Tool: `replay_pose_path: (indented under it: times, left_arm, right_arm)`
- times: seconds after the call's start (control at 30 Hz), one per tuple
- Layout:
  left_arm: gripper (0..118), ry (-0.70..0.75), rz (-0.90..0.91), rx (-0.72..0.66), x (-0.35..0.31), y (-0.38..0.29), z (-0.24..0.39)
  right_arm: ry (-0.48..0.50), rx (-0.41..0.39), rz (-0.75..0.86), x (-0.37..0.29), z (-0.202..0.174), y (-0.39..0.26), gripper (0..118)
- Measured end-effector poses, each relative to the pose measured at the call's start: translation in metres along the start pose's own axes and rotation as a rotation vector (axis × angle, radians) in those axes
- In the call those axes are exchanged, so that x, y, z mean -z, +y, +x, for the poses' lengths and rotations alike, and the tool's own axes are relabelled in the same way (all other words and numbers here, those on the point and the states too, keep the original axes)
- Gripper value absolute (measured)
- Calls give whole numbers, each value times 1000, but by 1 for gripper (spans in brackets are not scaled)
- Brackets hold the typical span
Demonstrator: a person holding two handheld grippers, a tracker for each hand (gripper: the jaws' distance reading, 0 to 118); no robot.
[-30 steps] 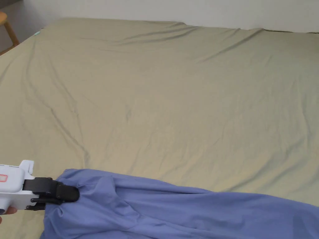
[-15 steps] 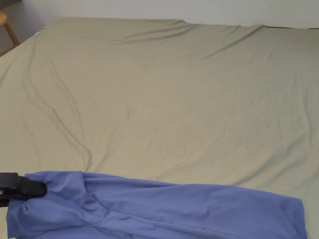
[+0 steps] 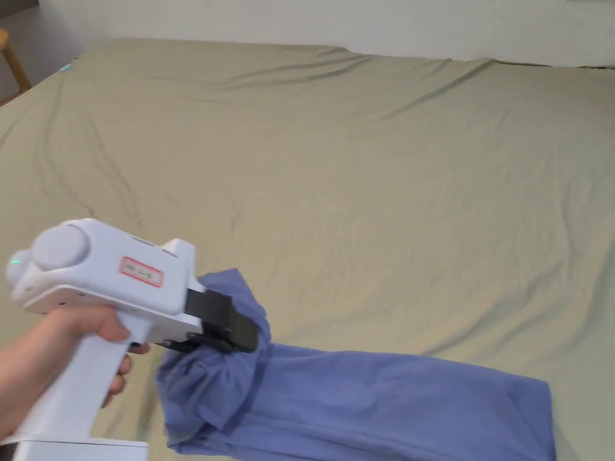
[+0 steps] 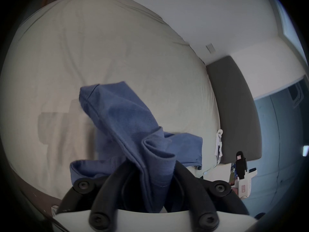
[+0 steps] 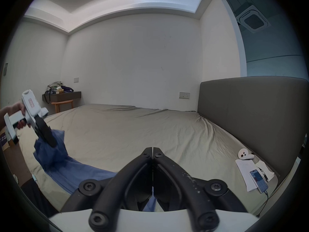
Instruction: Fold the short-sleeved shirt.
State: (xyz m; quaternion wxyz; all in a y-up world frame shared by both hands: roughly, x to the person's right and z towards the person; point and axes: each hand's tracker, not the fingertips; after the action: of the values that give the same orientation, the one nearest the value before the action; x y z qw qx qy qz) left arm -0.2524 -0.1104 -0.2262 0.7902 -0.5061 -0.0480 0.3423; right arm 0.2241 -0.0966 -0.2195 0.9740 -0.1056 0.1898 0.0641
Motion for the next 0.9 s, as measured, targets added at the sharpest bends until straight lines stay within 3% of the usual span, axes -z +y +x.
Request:
replay_pose_path:
  times: [0.27,0.43,0.5,0.57,0.63,0.67,0.9]
  left_arm:
    - [11,124,-123,141,110,-11,46]
    - [12,206,-112,194,136,-26,65]
    - [23,229,-93,220,142,-27,65]
    - [62,195,-83,207,144,-28,62]
    - [87,84,-75,145,139,-25,60]
    - [93,41,-60,130,128,-30,65]
    - [94,115,200,212,46,-40,64]
  right_arm:
    - [-59,22,7,-15,26,-5,3]
    - [-77,39,-1,-19,32,-11,3]
    - [-79,45,-6,-20,33,-13,3]
    - [-77,51,-11,-20,32,-15,3]
    - [-76,52,-14,-20,31,-16,3]
    - [-73,53,-14,-20,30,-16,3]
    - [-66,52,3,-20,29,-11,3]
